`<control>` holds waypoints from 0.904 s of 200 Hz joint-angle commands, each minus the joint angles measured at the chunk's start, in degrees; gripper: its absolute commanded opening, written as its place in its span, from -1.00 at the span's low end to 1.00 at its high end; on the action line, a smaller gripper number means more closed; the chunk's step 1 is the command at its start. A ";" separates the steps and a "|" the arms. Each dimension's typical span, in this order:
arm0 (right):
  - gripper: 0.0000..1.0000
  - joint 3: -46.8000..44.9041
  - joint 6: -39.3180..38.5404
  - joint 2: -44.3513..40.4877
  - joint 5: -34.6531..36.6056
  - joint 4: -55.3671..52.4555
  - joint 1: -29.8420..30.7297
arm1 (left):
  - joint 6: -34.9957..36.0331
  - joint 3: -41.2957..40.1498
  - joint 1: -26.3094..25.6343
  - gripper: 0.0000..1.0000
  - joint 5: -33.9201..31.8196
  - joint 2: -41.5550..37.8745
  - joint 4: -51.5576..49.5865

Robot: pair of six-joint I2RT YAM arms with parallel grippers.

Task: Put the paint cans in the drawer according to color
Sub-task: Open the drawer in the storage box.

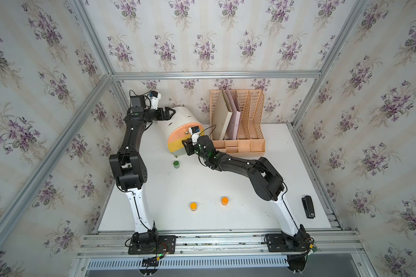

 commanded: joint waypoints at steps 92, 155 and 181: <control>-0.26 -5.21 -0.33 -0.60 0.96 1.41 -0.28 | 0.56 -0.16 0.03 0.98 0.72 -0.41 -0.91; -0.32 -4.77 0.35 0.31 2.00 1.80 -0.68 | 1.10 0.05 0.03 0.98 0.48 -0.52 -1.32; -0.33 -4.93 0.39 0.19 2.21 2.15 -0.79 | 1.27 0.06 0.05 0.98 0.43 -0.57 -1.47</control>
